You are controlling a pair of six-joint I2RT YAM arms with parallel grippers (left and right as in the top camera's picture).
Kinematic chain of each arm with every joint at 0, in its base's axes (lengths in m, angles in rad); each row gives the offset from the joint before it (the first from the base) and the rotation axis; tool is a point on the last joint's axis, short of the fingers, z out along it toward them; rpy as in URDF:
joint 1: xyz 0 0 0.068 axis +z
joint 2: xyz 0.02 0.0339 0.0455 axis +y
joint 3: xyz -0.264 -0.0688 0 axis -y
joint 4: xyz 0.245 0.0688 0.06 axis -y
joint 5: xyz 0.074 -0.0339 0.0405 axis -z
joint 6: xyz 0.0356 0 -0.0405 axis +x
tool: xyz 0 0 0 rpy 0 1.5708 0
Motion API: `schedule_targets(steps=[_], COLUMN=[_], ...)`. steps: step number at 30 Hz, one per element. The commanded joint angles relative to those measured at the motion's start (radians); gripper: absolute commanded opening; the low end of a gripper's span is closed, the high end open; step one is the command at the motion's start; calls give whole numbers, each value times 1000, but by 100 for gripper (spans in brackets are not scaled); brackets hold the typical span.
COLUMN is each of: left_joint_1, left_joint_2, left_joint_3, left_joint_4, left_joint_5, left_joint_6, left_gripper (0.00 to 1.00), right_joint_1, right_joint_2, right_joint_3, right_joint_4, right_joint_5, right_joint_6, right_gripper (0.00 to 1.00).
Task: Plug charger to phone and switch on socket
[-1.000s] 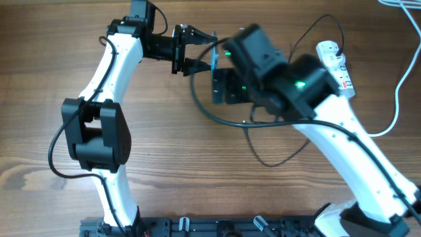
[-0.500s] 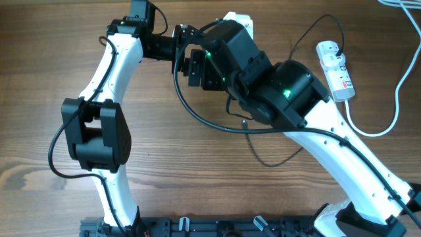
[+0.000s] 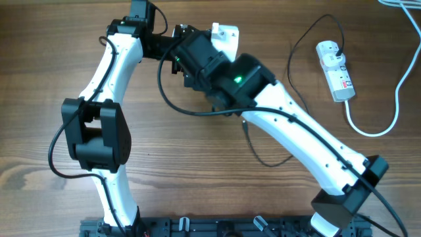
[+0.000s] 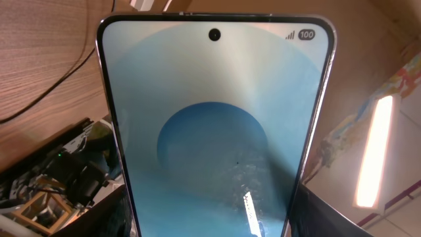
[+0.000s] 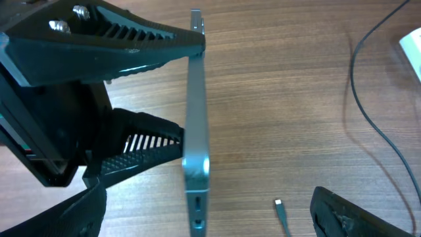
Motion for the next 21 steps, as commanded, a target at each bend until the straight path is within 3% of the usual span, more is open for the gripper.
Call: schedule_targets(steps=[1, 5, 8, 12, 21], left_joint_1=[3, 3, 3, 3, 3], left_joint_2=[-45, -45, -45, -45, -45], left_joint_3=[-3, -3, -3, -3, -3], left_joint_4=[3, 3, 3, 3, 3], left_joint_5=[29, 29, 29, 29, 29], left_joint_6=[-2, -2, -2, -2, -2], left_gripper=[60, 60, 60, 61, 61], right_joint_1=[19, 18, 18, 15, -45], right_joint_2=[21, 25, 25, 26, 28], right_joint_3=[15, 15, 15, 15, 15], right_joint_4=[6, 9, 21, 62, 58], right_joint_5=[100, 101, 90, 47, -26], right_joint_6=[63, 55, 16, -95, -90], right_gripper=[100, 94, 79, 77, 77])
